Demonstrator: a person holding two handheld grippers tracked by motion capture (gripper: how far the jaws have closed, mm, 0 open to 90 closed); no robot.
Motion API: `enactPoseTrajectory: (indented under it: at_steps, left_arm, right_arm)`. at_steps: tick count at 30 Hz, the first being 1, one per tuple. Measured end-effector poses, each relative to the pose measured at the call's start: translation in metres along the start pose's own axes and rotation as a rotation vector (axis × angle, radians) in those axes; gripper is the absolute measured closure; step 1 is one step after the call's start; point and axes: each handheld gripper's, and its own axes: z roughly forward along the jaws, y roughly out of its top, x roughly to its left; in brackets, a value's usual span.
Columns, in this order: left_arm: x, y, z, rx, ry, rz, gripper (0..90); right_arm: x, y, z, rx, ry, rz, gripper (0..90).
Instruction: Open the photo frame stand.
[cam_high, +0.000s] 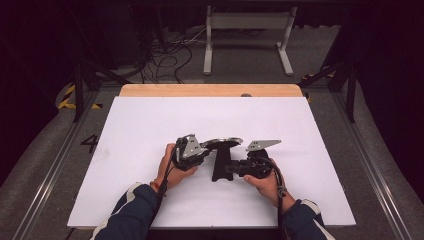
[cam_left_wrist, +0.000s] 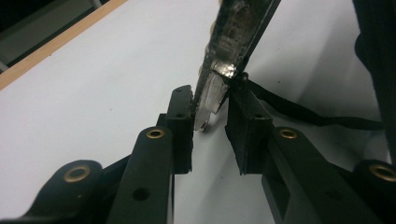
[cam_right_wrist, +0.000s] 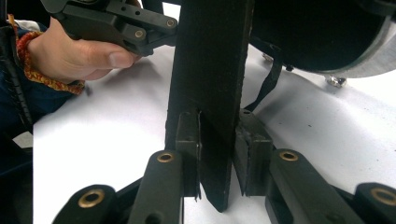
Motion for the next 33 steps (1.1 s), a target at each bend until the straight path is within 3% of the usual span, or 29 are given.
enactPoseTrajectory:
  at_steps: [5, 11, 18, 20, 25, 30, 33]
  left_arm:
    - [0.001, 0.000, 0.000, 0.002, 0.002, -0.003, 72.1]
    - [0.004, -0.002, -0.002, -0.011, -0.023, -0.021, 72.2]
    - [0.011, -0.002, -0.015, -0.047, -0.051, -0.023, 69.8]
    - [0.013, -0.003, -0.020, -0.059, -0.067, -0.021, 67.9]
    - [0.015, -0.002, -0.031, -0.064, -0.057, -0.019, 63.0]
    - [0.021, -0.005, -0.044, -0.056, -0.054, -0.041, 52.5]
    - [0.025, -0.008, -0.053, -0.052, -0.067, -0.055, 48.6]
  right_arm:
    - [0.000, 0.000, 0.000, -0.003, -0.006, -0.001, 74.1]
    - [0.004, 0.001, -0.002, -0.008, -0.038, -0.036, 70.8]
    - [0.006, 0.005, -0.013, -0.038, -0.071, -0.071, 69.4]
    - [0.007, 0.006, -0.015, -0.044, -0.077, -0.082, 68.9]
    - [0.014, 0.009, -0.021, -0.055, -0.114, -0.130, 69.2]
    - [0.023, 0.011, -0.030, -0.075, -0.160, -0.187, 68.7]
    - [0.027, 0.012, -0.031, -0.087, -0.176, -0.198, 70.4]
